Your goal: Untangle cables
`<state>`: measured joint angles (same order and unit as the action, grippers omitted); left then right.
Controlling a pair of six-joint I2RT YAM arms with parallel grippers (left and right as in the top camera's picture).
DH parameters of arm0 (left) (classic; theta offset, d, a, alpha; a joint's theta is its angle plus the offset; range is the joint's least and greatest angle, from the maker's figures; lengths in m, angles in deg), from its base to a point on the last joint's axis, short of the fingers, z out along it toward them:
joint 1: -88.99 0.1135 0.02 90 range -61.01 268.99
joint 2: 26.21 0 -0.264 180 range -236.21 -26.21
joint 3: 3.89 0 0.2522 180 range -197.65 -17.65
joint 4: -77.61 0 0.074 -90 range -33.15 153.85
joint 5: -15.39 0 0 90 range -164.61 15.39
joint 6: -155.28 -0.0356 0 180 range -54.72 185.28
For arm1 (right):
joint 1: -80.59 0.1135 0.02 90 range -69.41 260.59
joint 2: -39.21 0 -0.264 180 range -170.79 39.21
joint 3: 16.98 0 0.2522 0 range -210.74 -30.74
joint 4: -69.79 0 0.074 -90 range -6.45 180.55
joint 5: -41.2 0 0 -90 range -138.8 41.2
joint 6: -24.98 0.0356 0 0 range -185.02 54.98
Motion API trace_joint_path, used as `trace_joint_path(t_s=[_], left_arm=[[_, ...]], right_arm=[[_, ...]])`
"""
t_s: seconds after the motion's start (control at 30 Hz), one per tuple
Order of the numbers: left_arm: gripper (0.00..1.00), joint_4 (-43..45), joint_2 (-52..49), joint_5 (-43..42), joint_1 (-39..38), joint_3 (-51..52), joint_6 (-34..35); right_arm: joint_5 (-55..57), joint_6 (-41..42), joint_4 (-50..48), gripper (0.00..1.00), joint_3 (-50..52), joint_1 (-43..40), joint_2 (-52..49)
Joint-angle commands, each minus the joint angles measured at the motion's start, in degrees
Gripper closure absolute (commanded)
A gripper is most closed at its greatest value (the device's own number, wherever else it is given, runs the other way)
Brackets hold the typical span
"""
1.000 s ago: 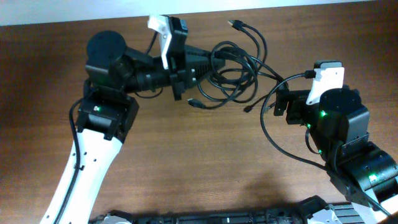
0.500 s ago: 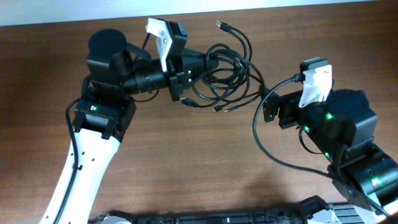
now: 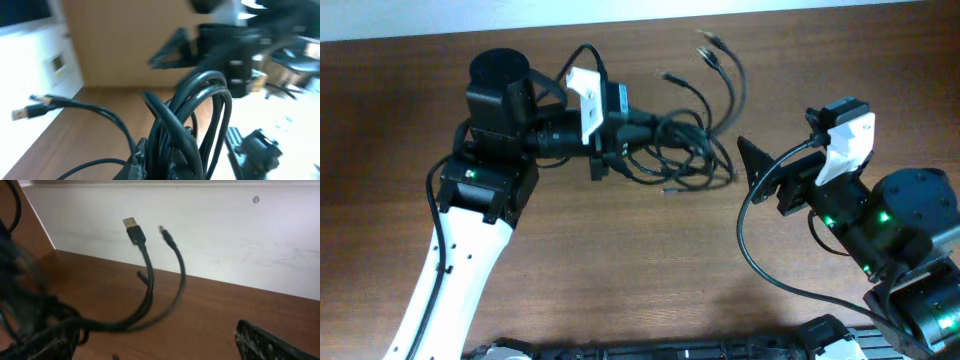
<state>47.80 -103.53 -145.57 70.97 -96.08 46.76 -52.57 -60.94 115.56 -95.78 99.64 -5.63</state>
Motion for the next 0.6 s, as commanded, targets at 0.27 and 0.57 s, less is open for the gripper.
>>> trace_joint_path(t_s=[0.27,0.57], left_arm=[[1.00,0.8,1.2,-8.7,-2.6,-0.7,-7.1],[1.00,0.5,1.2,-5.8,-4.1,-0.7,-7.1]], right_arm=[[-14.5,-0.3,-2.7,0.01,-0.5,-0.4,-0.9],[-15.1,-0.3,-3.2,0.01,-0.5,-0.4,-1.9]])
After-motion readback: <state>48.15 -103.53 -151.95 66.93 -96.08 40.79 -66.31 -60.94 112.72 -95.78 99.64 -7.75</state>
